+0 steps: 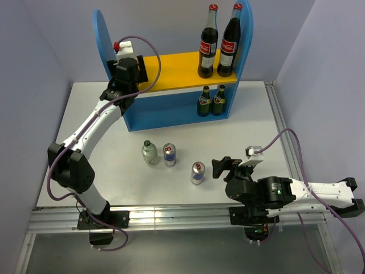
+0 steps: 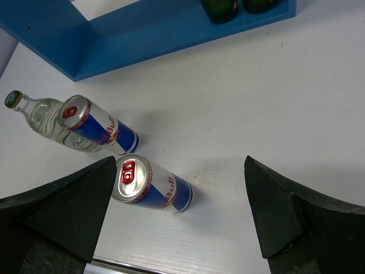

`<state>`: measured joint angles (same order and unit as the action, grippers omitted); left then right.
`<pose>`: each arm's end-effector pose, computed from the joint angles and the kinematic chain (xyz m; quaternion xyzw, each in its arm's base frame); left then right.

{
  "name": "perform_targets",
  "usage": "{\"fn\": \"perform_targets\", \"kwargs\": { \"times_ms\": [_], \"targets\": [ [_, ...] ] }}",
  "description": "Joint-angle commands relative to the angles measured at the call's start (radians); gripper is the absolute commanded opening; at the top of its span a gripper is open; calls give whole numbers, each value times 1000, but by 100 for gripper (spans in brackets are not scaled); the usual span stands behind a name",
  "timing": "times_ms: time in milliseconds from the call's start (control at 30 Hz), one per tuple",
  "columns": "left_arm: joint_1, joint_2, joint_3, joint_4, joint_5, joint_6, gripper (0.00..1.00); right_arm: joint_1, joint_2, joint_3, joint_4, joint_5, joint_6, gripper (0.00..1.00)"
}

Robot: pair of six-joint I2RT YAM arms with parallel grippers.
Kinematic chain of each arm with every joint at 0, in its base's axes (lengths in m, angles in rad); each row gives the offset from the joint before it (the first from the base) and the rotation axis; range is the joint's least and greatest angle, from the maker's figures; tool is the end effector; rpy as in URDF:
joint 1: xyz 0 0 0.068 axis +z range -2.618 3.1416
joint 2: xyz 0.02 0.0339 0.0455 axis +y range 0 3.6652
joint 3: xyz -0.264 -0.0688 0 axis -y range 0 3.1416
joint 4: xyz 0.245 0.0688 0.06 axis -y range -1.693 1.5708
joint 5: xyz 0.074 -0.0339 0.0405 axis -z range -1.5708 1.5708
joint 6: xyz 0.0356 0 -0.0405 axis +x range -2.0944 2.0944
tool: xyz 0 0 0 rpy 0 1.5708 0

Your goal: Place and organize the beverage onto the shelf

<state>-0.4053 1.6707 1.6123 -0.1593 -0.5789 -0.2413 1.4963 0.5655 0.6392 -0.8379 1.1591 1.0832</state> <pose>0.3714 -0.1381 0.3994 -0.1169 0.7594 0.0204 0.6397 0.0400 0.0980 0.2718 0.0525 0.7973 0.1758 0.5750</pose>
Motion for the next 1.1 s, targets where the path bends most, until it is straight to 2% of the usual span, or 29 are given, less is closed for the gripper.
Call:
{"fn": "perform_targets", "kwargs": {
  "times_ms": [0, 67, 333, 600, 1067],
  "targets": [
    [29, -26, 51, 130, -19, -6, 87, 8, -1, -1, 22, 36, 9, 100],
    [29, -34, 44, 132, -10, -3, 99, 8, -3, -1, 22, 34, 9, 100],
    [29, -78, 0, 106, -4, -23, 99, 8, -4, 1, 11, 34, 20, 100],
    [22, -199, -93, 67, -15, -50, 99, 8, -13, 1, 11, 30, 20, 100],
    [5, -328, -187, -9, -93, -41, 99, 7, -52, -15, 34, 19, -6, 100]
  ]
}}
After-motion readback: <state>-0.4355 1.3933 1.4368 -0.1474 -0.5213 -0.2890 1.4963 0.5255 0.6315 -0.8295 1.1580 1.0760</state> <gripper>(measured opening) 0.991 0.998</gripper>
